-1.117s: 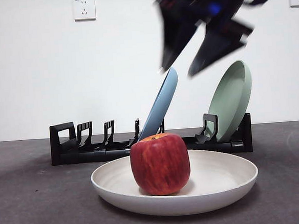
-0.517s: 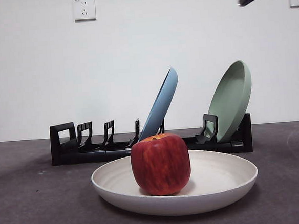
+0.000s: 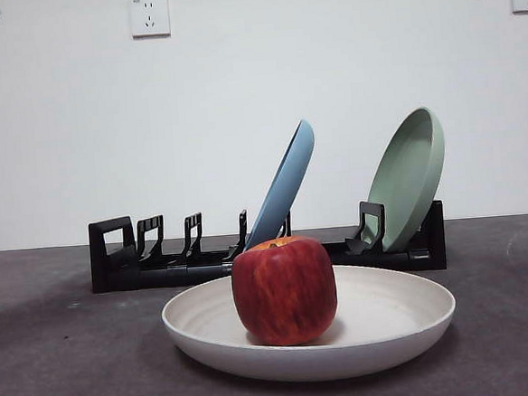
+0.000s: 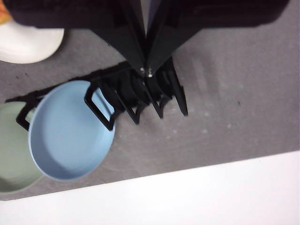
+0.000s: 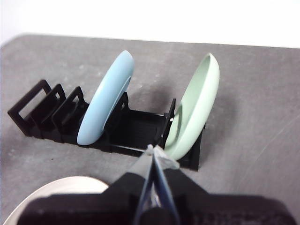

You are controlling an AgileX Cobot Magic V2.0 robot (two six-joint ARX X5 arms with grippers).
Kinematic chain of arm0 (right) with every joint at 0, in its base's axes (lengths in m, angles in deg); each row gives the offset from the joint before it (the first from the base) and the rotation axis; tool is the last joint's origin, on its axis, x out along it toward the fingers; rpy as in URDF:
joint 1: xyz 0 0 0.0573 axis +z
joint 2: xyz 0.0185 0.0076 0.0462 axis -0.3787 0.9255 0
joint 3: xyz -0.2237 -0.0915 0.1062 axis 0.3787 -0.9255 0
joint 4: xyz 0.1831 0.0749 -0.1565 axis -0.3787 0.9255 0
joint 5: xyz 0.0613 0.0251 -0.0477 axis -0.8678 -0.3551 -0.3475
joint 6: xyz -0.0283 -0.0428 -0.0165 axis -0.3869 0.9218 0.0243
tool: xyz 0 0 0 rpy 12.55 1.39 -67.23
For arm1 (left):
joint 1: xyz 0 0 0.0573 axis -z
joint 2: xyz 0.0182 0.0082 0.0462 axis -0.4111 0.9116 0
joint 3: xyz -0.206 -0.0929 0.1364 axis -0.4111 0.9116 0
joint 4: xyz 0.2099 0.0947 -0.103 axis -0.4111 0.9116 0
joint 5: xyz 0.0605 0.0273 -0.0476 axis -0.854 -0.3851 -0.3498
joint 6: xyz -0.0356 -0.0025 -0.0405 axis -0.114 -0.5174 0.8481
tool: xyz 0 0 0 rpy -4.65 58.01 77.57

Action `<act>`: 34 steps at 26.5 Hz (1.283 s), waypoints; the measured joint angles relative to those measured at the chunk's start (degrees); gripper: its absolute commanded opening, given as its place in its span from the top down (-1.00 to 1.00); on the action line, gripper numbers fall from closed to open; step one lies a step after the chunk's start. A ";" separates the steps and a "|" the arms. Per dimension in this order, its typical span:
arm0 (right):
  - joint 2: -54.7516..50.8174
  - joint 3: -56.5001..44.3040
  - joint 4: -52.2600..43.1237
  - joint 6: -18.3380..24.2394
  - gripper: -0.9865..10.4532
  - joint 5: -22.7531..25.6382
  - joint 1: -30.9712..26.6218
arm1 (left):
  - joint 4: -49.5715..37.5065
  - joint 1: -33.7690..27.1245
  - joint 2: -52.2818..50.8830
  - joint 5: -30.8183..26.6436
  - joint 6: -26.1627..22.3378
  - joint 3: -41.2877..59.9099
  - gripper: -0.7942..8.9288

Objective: Take the yellow plate from the plate rack,put the plate on the table,take the apple from the table,put the apple in the plate

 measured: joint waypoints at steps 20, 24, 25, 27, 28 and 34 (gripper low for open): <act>-24.02 -24.46 -1.90 -11.34 0.82 7.34 5.97 | 2.16 1.40 -24.68 -4.28 6.51 18.19 0.85; -23.63 -24.46 -1.97 -14.88 0.82 7.43 5.97 | 6.47 1.40 -24.65 -4.28 6.93 18.19 0.84; -23.61 -24.46 -2.08 -15.85 0.82 7.43 5.95 | 7.39 1.40 -24.65 -4.28 6.93 18.19 0.84; -23.58 -24.46 -2.05 -16.74 0.82 7.45 5.97 | 8.44 1.40 -24.65 -4.28 6.95 18.19 0.84; -23.58 -24.46 -2.05 -16.94 0.82 7.45 5.97 | 8.76 1.40 -24.65 -4.28 6.95 18.19 0.84; -23.58 -24.46 -2.05 -17.35 0.82 7.45 5.97 | 9.29 1.40 -24.65 -4.28 6.95 18.19 0.84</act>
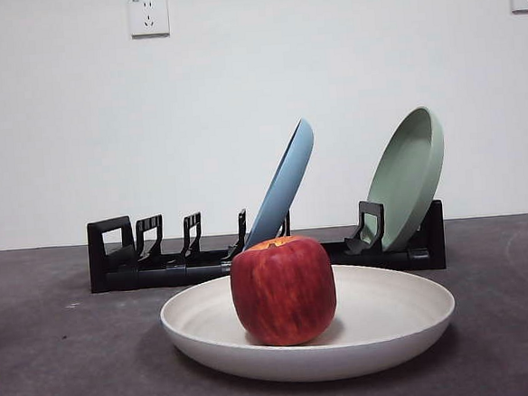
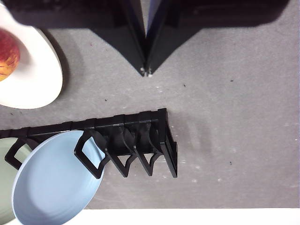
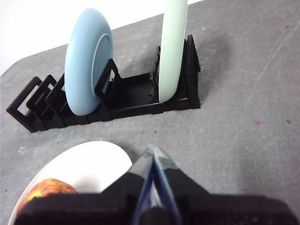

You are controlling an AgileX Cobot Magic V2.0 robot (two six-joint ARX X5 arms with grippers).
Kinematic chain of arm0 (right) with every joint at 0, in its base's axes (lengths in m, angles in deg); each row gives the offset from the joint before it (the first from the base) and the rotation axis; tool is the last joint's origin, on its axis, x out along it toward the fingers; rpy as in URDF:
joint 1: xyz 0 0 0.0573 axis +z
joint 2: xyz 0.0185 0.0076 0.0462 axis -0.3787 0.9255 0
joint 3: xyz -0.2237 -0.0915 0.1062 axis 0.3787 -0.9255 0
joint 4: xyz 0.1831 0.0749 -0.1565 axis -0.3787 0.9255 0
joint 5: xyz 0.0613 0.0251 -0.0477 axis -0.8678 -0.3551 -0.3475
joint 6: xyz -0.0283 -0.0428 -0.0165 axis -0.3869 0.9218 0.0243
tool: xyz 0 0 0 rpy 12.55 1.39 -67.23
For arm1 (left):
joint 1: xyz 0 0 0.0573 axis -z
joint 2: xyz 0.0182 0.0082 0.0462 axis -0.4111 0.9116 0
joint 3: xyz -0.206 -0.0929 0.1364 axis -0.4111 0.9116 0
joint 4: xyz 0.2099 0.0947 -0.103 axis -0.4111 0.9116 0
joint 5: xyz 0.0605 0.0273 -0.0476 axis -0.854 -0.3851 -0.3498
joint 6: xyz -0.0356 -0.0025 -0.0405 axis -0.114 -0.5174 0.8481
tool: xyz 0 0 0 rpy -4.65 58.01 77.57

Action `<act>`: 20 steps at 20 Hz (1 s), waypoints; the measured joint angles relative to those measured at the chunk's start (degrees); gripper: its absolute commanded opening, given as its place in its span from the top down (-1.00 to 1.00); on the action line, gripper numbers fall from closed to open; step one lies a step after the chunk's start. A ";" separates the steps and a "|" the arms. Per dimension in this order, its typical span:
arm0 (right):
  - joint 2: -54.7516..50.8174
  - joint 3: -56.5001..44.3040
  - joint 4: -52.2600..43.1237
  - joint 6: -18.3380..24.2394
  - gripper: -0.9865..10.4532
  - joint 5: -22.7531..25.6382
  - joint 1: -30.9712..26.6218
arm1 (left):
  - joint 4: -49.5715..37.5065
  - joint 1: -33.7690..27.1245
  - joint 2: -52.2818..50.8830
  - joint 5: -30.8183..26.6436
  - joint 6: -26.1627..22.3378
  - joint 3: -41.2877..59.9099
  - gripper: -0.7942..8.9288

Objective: Take the yellow plate from the plate rack,put the plate on the table,take the apple from the table,put the apple in the plate

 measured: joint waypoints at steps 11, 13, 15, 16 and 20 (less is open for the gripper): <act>0.00 0.00 0.04 -0.04 0.82 0.00 0.00 | -2.45 -15.98 -7.61 0.24 -1.25 2.19 0.84; 0.00 0.00 0.07 -0.07 0.82 0.00 0.00 | -6.21 -18.91 -9.94 1.70 -2.21 6.05 0.84; 0.00 0.00 0.07 -0.15 0.82 0.00 0.00 | -11.04 -21.14 -12.13 5.01 -3.48 10.58 0.84; 0.00 0.00 0.07 -0.15 0.82 0.00 0.00 | -13.11 -21.88 -13.03 6.16 -3.93 12.74 0.84; 0.00 0.00 0.07 -0.15 0.82 0.00 0.00 | -16.15 -23.19 -15.10 7.45 -4.61 19.50 0.84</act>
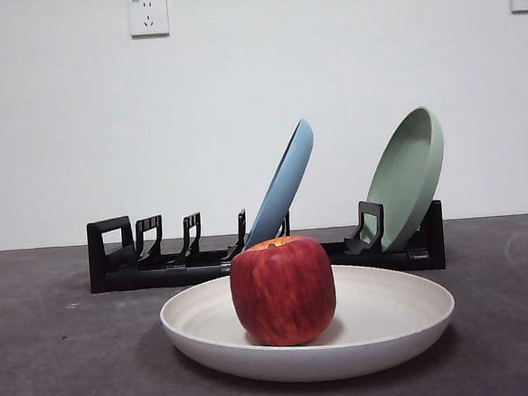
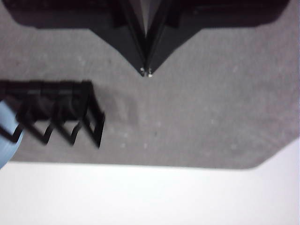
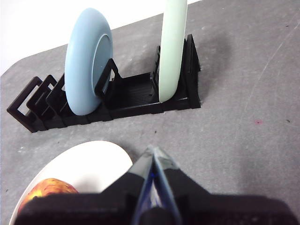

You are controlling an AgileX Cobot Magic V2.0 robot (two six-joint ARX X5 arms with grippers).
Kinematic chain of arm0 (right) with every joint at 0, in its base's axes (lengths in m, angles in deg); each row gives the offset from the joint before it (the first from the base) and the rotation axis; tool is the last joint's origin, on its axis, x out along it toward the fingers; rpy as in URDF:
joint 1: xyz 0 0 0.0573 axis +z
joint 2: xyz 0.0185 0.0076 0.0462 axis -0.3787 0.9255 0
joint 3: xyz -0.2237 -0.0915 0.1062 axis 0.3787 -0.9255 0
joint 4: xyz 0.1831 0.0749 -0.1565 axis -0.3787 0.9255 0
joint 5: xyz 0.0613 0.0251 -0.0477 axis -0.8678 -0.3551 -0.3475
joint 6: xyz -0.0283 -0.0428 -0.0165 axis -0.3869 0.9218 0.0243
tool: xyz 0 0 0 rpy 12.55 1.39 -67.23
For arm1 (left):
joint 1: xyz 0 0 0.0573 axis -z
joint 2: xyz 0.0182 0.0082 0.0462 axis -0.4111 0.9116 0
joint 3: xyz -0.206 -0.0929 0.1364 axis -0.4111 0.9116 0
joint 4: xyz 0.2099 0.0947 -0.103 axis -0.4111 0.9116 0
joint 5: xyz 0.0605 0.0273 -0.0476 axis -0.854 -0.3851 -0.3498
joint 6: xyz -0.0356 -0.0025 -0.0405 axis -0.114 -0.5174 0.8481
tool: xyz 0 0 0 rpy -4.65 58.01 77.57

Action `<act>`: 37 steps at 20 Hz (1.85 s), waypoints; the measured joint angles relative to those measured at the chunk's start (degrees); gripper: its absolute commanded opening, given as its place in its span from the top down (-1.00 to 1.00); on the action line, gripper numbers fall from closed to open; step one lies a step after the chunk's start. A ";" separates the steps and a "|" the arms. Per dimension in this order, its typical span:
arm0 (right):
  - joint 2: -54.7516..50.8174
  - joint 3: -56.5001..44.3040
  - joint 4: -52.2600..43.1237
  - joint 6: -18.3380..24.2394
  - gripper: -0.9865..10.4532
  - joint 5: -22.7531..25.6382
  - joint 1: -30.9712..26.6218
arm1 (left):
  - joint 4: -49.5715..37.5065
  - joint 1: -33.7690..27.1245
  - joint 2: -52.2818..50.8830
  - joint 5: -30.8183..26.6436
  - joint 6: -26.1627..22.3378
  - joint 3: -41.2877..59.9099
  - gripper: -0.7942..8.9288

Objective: Take the yellow plate from the plate rack,put the plate on the table,take the apple from the table,put the apple in the plate

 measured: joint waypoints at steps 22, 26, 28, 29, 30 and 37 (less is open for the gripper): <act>0.00 0.00 0.02 0.00 0.82 0.00 -0.02 | -0.39 0.00 -0.02 -0.07 -0.87 1.97 0.84; 0.00 0.00 0.02 0.00 0.82 0.00 -0.02 | -0.39 0.00 -0.02 -0.07 -0.87 1.97 0.84; 0.00 0.00 0.04 0.83 0.82 0.02 -0.02 | -0.39 0.00 -0.02 -0.07 -0.87 1.97 0.84; 0.00 0.00 0.02 2.67 0.82 0.02 -0.02 | -0.39 0.00 -0.02 -0.07 -0.87 1.97 0.84; -0.04 0.00 0.04 4.70 0.82 0.02 -0.02 | -0.39 0.00 -0.02 -0.07 -0.87 1.97 0.84; -11.21 -1.27 1.07 18.69 0.82 -9.29 -14.82 | -0.42 0.00 -0.02 -0.07 -0.90 1.97 0.84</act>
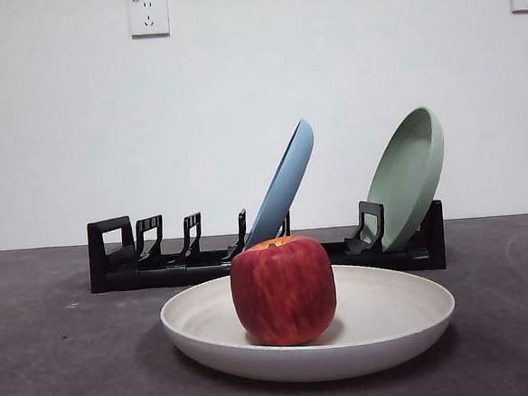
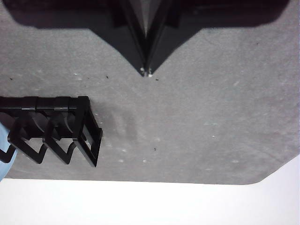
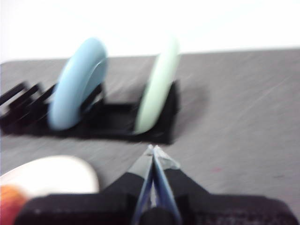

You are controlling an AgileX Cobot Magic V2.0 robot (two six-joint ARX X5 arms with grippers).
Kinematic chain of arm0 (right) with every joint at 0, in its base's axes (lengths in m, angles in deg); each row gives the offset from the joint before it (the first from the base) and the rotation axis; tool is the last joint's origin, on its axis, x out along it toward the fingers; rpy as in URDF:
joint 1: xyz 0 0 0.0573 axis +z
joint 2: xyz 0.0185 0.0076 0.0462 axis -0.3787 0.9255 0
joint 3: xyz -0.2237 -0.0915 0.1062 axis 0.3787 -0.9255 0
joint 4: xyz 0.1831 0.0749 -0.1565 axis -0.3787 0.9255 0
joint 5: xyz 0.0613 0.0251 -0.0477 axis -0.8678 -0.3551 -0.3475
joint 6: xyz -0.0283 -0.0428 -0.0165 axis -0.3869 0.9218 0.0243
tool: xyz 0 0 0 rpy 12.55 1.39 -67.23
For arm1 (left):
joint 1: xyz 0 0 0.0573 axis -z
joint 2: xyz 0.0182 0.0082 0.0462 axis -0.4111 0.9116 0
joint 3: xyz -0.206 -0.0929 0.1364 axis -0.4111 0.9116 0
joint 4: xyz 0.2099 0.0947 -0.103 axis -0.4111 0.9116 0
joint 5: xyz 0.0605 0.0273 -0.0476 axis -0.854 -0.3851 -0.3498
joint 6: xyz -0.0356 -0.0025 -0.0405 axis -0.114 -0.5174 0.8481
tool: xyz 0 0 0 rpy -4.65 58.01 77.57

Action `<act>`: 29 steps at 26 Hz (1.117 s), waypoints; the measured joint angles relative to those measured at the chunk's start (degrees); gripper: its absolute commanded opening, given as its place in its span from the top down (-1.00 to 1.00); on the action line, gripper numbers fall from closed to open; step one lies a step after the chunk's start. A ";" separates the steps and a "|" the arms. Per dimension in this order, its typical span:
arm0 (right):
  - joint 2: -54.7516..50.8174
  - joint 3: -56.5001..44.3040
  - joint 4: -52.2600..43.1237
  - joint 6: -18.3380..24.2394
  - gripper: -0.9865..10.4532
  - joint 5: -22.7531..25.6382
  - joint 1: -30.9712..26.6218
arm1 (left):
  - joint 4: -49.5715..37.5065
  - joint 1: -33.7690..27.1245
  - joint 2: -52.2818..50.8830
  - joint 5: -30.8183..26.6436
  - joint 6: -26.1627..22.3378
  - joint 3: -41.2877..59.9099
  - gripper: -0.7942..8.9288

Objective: Take the yellow plate from the plate rack,put the plate on the table,take the apple from the table,put the apple in the plate

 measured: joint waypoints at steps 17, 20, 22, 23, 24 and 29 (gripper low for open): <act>-8.13 -14.97 -7.65 1.75 0.82 -1.44 -6.16 | -0.04 0.00 0.00 -0.02 0.00 0.02 0.84; -8.11 -15.80 -7.89 1.73 0.82 -1.42 -6.16 | -0.04 0.00 0.00 -0.02 0.00 0.02 0.84; -8.13 -15.85 -7.91 1.70 0.82 -1.42 -6.16 | -0.04 0.00 0.00 -0.02 0.00 0.02 0.84; -8.15 -15.85 -7.91 1.70 0.82 -1.44 -6.16 | -0.07 0.00 0.00 -0.02 0.00 0.02 0.84; -8.15 -15.85 -7.91 1.64 0.82 -1.44 -6.16 | -0.04 0.00 0.00 -0.02 0.00 0.02 0.84; -8.09 -15.85 -7.96 -0.24 0.82 -2.40 -6.16 | -0.07 0.00 0.00 -0.02 0.00 0.02 0.84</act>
